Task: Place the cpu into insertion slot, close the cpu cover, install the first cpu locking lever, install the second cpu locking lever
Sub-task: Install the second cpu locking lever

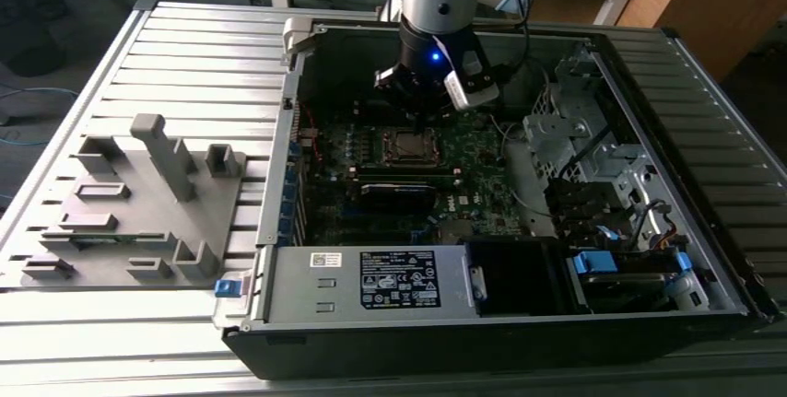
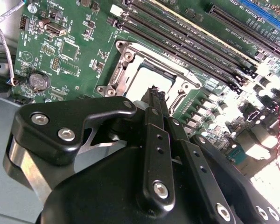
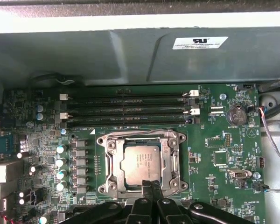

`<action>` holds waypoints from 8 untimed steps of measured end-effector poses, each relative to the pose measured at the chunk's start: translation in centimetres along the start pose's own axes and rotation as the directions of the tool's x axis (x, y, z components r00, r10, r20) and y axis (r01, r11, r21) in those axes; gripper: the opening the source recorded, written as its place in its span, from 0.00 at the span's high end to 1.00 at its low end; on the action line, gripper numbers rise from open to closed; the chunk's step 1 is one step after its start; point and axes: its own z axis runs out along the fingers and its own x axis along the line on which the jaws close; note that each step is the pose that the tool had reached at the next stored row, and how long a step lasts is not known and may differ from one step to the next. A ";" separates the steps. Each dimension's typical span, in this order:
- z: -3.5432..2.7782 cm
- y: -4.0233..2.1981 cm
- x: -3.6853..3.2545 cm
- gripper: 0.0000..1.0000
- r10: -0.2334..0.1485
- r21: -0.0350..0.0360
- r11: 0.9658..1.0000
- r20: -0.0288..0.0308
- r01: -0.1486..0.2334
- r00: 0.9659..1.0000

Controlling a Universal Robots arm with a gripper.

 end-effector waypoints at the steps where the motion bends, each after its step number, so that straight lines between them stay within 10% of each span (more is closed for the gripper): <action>1: 0.00 -0.09 -0.01 0.90 0.000 0.000 1.000 0.000 0.000 1.000; 8: -0.02 -0.33 -0.02 0.90 0.000 0.000 1.000 0.000 0.000 1.000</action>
